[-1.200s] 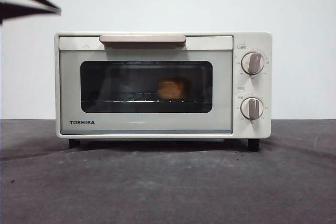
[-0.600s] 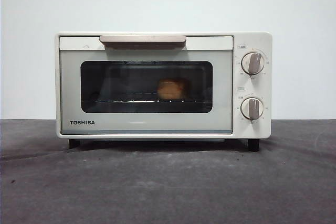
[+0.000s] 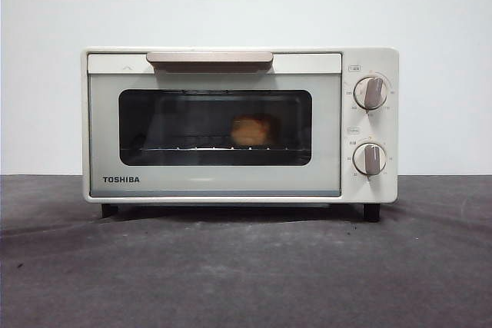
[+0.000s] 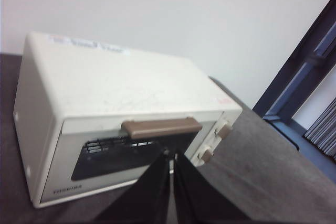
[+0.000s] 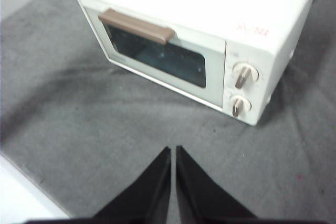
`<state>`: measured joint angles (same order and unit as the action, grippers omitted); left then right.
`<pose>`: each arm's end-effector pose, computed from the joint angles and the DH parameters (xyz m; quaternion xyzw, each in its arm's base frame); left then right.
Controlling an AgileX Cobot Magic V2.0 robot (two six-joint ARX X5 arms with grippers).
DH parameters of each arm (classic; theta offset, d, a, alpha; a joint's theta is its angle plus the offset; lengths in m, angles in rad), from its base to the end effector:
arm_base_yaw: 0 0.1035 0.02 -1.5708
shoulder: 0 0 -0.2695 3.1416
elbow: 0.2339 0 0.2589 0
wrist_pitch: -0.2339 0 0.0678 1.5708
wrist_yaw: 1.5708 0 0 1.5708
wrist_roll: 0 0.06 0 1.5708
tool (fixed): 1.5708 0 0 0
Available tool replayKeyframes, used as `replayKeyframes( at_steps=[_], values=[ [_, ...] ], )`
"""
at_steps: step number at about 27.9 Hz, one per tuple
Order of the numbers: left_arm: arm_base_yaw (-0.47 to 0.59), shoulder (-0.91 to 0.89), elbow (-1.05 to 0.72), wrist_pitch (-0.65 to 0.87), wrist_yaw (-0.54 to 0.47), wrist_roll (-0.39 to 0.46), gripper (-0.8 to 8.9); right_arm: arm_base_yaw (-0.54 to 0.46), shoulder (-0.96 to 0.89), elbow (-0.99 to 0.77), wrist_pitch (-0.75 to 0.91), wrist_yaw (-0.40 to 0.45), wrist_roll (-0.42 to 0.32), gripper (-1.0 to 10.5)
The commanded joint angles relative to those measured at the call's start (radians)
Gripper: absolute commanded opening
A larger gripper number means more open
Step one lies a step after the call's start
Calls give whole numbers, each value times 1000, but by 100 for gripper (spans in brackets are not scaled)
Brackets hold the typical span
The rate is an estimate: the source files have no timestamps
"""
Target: The left arm flap open the oven, the right arm pick bread and place it into oven, the left arm flap close the oven
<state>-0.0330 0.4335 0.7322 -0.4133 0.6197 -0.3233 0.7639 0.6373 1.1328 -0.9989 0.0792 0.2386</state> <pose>0.1131 -0.0386 0.3348 -0.1685 0.1056 -0.3071 0.9307 0.0814 0.0714 0.3748 0.0074 0.2643 0.2958 0.9179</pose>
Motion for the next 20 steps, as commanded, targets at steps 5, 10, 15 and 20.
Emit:
replayKeyframes(
  at_steps=[5, 10, 15, 20],
  values=[
    [-1, -35, 15, 17, -2, 27, 21, 6, 6, 19, 30, 1, -10, 13],
    [-1, -36, 15, 17, -2, 27, 21, 6, 6, 19, 30, 0, -10, 13],
    [-1, -39, 7, 34, -3, 26, 21, 6, 6, 19, 30, 1, -10, 13],
    [1, -75, -42, 45, -21, 61, 21, 6, 6, 19, 30, 0, -10, 13]
  ],
)
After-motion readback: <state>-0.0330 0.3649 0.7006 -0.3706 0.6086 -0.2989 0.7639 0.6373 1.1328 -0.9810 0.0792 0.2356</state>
